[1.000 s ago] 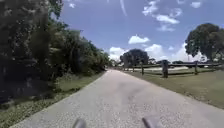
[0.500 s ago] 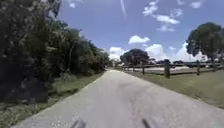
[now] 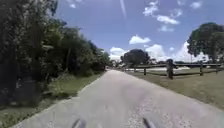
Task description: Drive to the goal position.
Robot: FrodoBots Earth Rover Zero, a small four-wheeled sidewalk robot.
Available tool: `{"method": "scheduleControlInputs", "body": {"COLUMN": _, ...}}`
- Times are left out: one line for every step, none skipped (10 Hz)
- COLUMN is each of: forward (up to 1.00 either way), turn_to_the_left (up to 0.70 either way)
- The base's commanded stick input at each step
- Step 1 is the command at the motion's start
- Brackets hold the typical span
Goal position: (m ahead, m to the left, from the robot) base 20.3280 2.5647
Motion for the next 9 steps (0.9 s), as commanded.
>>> {"method": "scheduleControlInputs", "body": {"forward": 0.5, "turn_to_the_left": 0.0}}
{"method": "scheduleControlInputs", "body": {"forward": 0.5, "turn_to_the_left": 0.0}}
{"method": "scheduleControlInputs", "body": {"forward": 0.5, "turn_to_the_left": 0.0}}
{"method": "scheduleControlInputs", "body": {"forward": 0.5, "turn_to_the_left": 0.0}}
{"method": "scheduleControlInputs", "body": {"forward": 0.5, "turn_to_the_left": 0.0}}
{"method": "scheduleControlInputs", "body": {"forward": 0.5, "turn_to_the_left": 0.0}}
{"method": "scheduleControlInputs", "body": {"forward": 0.5, "turn_to_the_left": 0.0}}
{"method": "scheduleControlInputs", "body": {"forward": 0.5, "turn_to_the_left": 0.0}}
{"method": "scheduleControlInputs", "body": {"forward": 0.5, "turn_to_the_left": 0.0}}
